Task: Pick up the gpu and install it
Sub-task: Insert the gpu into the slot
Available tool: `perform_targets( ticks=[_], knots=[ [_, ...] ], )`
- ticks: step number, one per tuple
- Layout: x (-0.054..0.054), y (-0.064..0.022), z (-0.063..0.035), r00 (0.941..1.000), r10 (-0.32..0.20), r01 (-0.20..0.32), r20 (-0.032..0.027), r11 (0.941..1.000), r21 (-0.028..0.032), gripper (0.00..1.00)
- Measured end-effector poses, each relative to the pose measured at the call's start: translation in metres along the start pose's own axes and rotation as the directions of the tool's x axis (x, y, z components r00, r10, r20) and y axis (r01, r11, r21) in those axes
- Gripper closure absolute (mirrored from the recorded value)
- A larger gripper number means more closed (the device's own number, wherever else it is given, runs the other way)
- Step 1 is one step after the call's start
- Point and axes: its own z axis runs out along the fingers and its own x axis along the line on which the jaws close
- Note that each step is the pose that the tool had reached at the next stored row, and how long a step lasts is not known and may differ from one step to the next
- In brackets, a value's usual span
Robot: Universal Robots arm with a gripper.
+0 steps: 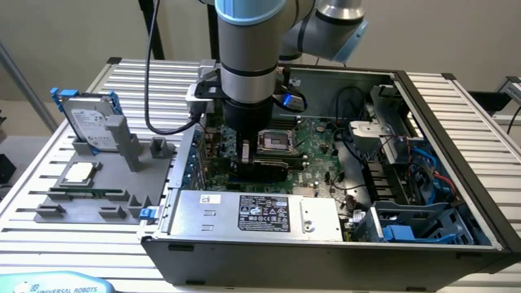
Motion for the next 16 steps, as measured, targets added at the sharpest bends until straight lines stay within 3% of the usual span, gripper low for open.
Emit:
perform_targets(
  ticks=[3, 11, 14, 16],
  knots=[
    [0.000, 0.0000, -0.0058, 1.0000, 0.000, 0.000, -0.0001, 1.0000, -0.0001, 0.65],
    [0.000, -0.0008, -0.0410, 1.0000, -0.005, 0.005, 0.0001, 1.0000, 0.0000, 0.65],
    [0.000, -0.0013, -0.0532, 1.0000, -0.006, 0.006, 0.0001, 1.0000, 0.0001, 0.74],
    [0.000, -0.0014, -0.0565, 1.0000, -0.006, 0.006, 0.0000, 1.0000, 0.0000, 0.86]
  ],
)
